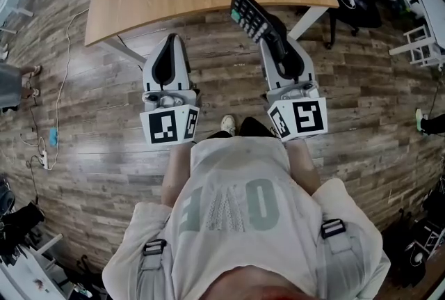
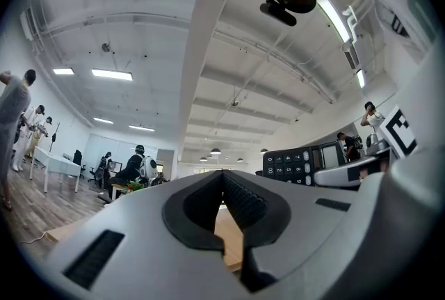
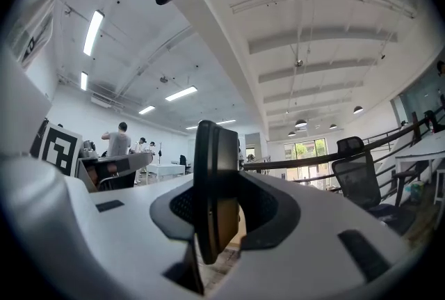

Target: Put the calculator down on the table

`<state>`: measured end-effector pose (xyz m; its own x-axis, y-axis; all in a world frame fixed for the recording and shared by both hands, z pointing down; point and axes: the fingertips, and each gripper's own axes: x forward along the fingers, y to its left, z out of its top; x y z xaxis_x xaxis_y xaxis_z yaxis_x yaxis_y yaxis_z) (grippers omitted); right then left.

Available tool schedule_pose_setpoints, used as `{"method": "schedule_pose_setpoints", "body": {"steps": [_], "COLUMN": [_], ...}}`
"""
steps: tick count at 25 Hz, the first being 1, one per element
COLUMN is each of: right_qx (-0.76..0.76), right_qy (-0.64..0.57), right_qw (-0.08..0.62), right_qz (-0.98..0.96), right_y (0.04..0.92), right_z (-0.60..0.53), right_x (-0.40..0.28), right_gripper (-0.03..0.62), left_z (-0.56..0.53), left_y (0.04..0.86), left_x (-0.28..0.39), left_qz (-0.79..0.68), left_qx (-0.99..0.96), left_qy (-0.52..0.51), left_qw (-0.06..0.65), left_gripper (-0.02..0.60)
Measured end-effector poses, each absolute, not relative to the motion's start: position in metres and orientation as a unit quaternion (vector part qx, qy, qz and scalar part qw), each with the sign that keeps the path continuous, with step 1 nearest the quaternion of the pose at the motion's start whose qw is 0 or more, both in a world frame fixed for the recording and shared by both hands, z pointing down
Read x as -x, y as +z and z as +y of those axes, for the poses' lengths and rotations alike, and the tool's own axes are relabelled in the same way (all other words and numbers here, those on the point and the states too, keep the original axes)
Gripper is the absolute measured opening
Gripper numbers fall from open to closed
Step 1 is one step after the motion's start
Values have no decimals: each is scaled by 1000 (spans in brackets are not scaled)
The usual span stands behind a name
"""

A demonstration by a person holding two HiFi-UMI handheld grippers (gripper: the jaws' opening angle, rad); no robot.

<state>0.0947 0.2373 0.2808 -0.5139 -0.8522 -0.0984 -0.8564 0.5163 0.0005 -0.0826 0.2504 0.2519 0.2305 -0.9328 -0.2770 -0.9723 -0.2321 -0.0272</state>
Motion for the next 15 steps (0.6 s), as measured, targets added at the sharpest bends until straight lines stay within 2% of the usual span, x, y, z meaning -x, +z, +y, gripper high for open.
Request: {"method": "schedule_pose_setpoints", "body": {"steps": [8, 15], "right_qx": [528, 528], "right_qy": [21, 27], "right_qw": [42, 49], "right_qz": [848, 847], "right_y": [284, 291], "right_z": [209, 143], "right_x": [-109, -119], "right_gripper": [115, 115], "left_z": [214, 156], "left_y": [247, 254], "left_x": [106, 96], "left_qz": [610, 605], "left_qx": [779, 783], "left_qy": [105, 97], "left_qw": [103, 109], "left_gripper": [8, 8]}}
